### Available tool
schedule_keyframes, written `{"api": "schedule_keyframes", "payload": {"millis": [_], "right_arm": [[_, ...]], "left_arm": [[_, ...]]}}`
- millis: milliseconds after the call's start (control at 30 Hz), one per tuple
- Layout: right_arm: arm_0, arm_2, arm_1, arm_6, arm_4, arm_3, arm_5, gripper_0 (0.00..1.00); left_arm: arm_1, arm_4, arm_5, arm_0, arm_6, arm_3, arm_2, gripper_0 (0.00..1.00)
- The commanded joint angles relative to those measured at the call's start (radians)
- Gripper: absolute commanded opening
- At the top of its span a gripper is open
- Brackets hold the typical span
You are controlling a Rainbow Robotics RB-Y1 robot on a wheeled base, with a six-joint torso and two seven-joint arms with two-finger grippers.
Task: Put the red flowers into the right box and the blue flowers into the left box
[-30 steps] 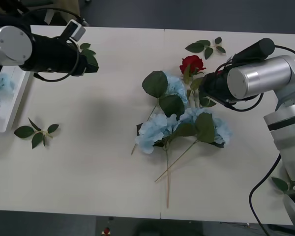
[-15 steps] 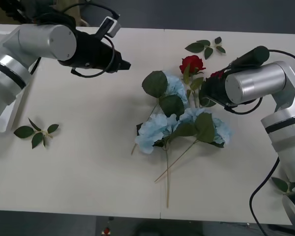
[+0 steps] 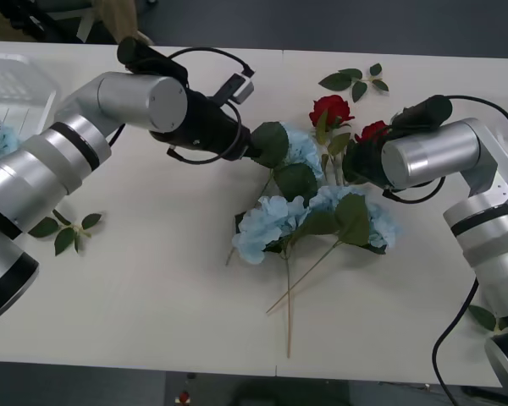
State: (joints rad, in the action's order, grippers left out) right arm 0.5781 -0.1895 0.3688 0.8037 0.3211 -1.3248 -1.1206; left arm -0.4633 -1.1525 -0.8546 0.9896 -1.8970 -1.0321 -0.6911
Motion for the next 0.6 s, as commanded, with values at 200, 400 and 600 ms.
{"api": "schedule_keyframes", "payload": {"millis": [200, 400, 600], "right_arm": [[0.062, 0.005, -0.061, -0.029, -0.028, 0.055, 0.039, 0.67], [0.085, 0.005, -0.068, -0.029, -0.03, 0.099, 0.058, 0.67], [0.085, 0.005, -0.068, -0.026, -0.03, 0.099, 0.059, 0.49]], "left_arm": [[0.028, -0.038, 0.005, 0.032, 0.027, -0.008, -0.085, 0.96], [0.054, -0.035, 0.005, 0.035, 0.032, -0.005, -0.107, 0.96], [0.083, -0.021, 0.003, 0.035, 0.033, 0.046, -0.111, 0.96]]}}
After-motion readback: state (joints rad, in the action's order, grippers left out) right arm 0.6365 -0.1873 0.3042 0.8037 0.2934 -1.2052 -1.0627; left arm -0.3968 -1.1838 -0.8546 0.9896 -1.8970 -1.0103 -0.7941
